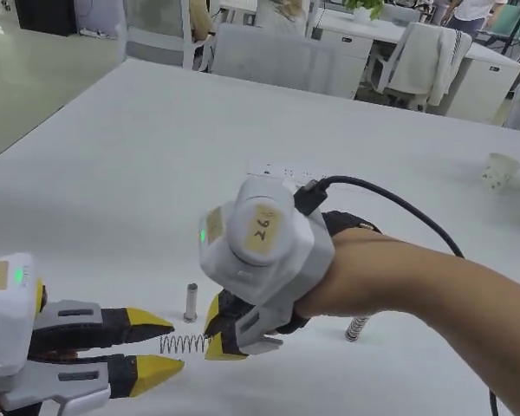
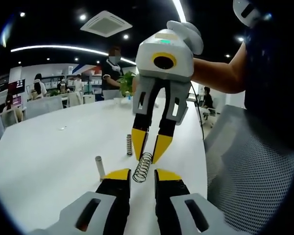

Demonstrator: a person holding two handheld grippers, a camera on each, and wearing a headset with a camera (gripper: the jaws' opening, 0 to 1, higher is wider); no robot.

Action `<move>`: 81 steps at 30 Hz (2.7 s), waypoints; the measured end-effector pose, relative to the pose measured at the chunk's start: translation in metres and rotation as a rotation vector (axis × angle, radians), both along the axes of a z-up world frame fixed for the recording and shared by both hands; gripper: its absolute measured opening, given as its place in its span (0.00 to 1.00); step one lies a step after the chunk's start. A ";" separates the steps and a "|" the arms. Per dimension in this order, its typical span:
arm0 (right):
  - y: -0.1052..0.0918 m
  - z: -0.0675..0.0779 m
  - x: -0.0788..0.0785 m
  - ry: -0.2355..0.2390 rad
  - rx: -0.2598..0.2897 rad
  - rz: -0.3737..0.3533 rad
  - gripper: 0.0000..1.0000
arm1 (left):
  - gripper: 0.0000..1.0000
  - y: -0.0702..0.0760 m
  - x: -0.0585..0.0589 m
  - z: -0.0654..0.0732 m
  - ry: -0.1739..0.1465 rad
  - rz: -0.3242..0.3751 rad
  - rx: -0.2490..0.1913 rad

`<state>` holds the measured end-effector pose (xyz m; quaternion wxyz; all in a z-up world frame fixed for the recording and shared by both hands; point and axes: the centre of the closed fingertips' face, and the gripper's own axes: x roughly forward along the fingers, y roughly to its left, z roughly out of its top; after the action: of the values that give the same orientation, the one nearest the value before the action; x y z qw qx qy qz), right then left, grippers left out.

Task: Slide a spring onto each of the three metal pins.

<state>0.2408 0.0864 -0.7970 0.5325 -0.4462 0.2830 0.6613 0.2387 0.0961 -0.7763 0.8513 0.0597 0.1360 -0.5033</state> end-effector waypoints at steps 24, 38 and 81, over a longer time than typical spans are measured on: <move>0.000 0.008 -0.002 -0.025 0.015 0.035 0.08 | 0.03 -0.003 -0.002 0.005 -0.010 -0.019 -0.017; 0.001 0.009 -0.001 -0.002 0.024 0.006 0.09 | 0.02 -0.003 -0.003 0.007 -0.001 -0.023 -0.031; 0.000 0.003 -0.003 0.063 0.049 -0.038 0.10 | 0.02 -0.011 -0.007 0.029 -0.026 -0.066 -0.092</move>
<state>0.2377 0.0862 -0.7938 0.5465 -0.4066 0.2915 0.6716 0.2319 0.0852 -0.7471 0.8377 0.0312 0.0995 -0.5361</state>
